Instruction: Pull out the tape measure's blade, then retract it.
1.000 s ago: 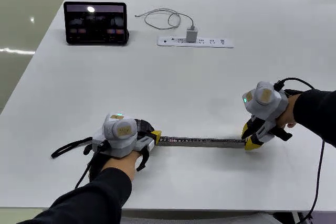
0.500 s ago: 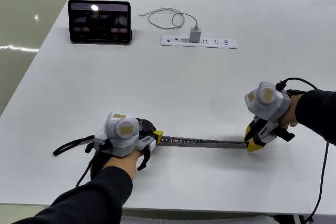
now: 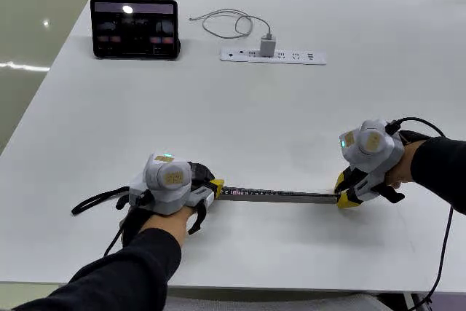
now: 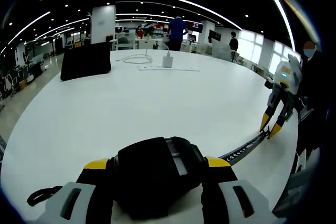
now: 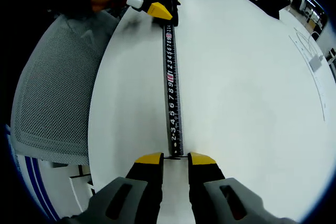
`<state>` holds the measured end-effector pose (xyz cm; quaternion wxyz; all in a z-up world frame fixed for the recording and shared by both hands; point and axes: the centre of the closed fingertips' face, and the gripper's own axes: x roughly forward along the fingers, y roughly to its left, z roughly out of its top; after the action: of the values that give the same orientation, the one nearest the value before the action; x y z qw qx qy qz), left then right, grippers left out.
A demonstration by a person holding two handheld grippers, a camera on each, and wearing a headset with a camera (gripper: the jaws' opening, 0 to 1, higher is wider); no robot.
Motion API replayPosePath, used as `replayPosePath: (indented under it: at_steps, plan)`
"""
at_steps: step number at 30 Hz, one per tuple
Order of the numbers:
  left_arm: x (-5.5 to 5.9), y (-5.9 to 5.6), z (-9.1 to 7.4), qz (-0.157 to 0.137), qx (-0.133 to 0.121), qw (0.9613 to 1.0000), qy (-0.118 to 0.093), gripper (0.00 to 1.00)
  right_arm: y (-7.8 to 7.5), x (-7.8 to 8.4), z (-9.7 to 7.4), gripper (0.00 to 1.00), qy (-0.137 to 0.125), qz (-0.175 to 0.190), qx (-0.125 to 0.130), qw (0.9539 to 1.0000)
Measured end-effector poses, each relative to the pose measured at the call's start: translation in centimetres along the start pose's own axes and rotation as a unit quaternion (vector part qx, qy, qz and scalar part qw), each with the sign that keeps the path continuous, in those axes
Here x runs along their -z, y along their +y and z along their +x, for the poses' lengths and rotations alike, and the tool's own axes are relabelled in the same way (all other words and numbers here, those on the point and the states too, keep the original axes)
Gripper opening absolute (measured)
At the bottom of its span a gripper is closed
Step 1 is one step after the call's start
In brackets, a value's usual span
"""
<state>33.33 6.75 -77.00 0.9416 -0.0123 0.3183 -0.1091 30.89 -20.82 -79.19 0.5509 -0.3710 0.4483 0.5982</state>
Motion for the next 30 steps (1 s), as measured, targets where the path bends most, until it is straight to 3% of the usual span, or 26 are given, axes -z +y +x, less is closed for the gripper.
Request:
replayPosePath:
  at_steps: [18, 30]
  plan:
    - [0.0, 0.0, 0.1, -0.001, 0.001, 1.0, 0.002, 0.65, -0.4, -2.5, 1.2, 0.13, -0.01, -0.016, 0.022, 0.9996]
    - [0.0, 0.0, 0.1, 0.0, 0.002, 1.0, 0.004, 0.65, -0.2, -3.0, 1.3, 0.13, -0.008, -0.016, 0.029, 0.9994]
